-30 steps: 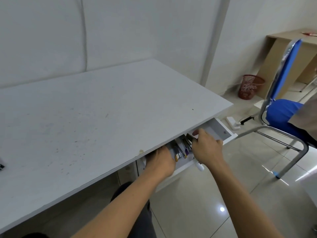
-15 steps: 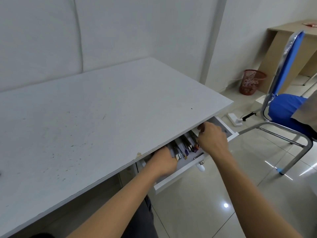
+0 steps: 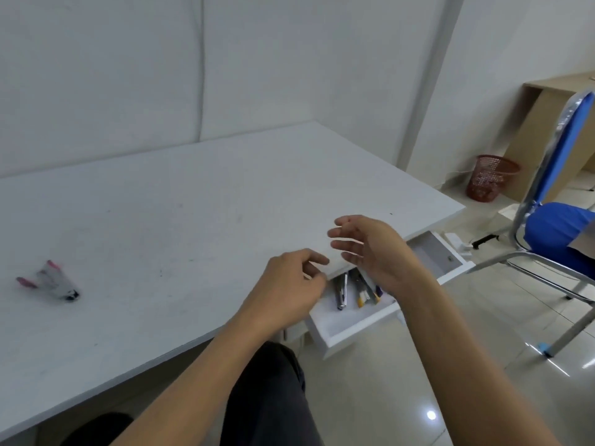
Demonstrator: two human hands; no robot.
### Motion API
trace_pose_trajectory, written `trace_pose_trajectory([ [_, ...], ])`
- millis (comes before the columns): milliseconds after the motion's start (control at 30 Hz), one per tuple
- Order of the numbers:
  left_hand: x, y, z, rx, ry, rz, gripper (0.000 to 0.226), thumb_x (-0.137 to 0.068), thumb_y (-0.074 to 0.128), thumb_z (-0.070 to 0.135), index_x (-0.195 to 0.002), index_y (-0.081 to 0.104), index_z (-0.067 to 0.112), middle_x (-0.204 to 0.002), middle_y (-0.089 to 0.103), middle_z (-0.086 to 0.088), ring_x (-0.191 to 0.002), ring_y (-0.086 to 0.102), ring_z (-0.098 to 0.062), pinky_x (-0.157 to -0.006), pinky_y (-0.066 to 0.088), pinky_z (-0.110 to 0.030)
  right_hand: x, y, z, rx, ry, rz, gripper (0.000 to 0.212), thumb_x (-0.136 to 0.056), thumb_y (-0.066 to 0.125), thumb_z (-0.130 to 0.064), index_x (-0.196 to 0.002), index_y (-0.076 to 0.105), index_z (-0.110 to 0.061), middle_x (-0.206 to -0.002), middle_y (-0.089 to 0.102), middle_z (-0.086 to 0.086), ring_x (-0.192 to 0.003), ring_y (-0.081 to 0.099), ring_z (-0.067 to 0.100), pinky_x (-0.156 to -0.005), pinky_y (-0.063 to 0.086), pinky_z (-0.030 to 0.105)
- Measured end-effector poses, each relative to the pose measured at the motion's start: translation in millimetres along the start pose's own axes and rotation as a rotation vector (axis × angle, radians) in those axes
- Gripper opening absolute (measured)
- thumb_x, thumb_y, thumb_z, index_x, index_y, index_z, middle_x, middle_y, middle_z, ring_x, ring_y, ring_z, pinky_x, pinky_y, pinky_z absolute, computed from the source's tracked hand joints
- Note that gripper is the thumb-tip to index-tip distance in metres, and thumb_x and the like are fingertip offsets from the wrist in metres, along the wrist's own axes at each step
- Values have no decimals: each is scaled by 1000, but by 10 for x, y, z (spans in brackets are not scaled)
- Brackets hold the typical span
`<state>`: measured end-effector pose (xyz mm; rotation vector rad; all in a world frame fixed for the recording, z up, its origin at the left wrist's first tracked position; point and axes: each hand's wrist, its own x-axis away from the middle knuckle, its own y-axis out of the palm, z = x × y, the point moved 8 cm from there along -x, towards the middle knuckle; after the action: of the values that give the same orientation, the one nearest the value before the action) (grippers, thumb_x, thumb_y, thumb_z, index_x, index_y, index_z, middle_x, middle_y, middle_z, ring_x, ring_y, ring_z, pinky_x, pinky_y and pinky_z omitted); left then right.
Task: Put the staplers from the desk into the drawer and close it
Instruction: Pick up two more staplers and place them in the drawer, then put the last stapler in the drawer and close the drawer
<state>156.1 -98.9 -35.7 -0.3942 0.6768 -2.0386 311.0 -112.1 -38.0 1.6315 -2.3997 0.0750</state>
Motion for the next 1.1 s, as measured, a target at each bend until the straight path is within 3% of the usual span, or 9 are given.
trace_pose_trajectory([
  [100,140,-529,-245,7,-49,165,25,-87,57,25,-110,66,33,-88,68,11,-76,68,-7,-74,58,-29,28,572,-1,-9,2,-102,21,-95,49,-12,-100,70,-12,-91,77,3,-83,72,20,-77,52,31],
  [267,503,-1352,-788,-18,-143,361,20,-90,59,25,-106,64,36,-93,67,13,-82,66,-6,-73,52,-21,141,1567,24,176,-25,-233,20,-92,55,-13,-104,71,-15,-103,76,5,-93,73,22,-83,54,33],
  [400,866,-1874,-1238,-22,-233,490,19,-91,59,24,-106,65,34,-98,69,9,-85,66,-8,-79,56,-28,261,2340,136,259,-30,-323,21,-93,54,-16,-106,71,-15,-104,76,4,-92,73,20,-86,54,34],
  [533,1207,-2339,-1654,9,-328,635,29,-93,60,21,-122,58,24,-110,62,6,-91,59,-10,-77,47,-21,335,3013,280,372,-66,-386,20,-90,56,-16,-105,69,-14,-104,75,5,-83,71,16,-76,51,28],
  [600,1338,-2517,-1837,50,-376,693,38,-91,60,16,-128,51,20,-116,58,4,-92,57,-9,-77,43,-23,319,3293,310,580,-224,-361,19,-88,59,-16,-105,67,-17,-102,71,2,-84,65,14,-68,46,24],
  [800,1501,-2719,-2159,69,-436,721,50,-88,54,2,-135,45,15,-129,54,-4,-93,54,-11,-81,37,-23,412,4108,481,1077,-591,-368,45,-92,62,-37,-130,50,-18,-126,55,4,-108,59,26,-84,49,39],
  [900,1497,-2729,-2165,87,-439,708,50,-89,56,2,-135,43,13,-125,56,-4,-97,54,-13,-80,37,-22,452,4274,569,1301,-702,-304,36,-98,52,-32,-127,48,-10,-124,57,10,-107,59,29,-80,44,35],
  [1000,1471,-2713,-2161,83,-431,685,47,-90,56,5,-134,43,13,-118,57,-2,-95,55,-13,-78,38,-22,459,4199,623,1414,-700,-259,29,-101,45,-16,-127,47,-3,-125,55,16,-106,59,30,-81,46,35],
  [1100,1405,-2617,-2115,63,-408,643,43,-90,59,11,-131,46,15,-114,57,1,-94,56,-13,-75,40,-20,363,3860,561,1250,-503,-265,34,-104,38,-23,-128,47,0,-126,53,17,-106,60,33,-81,47,38],
])
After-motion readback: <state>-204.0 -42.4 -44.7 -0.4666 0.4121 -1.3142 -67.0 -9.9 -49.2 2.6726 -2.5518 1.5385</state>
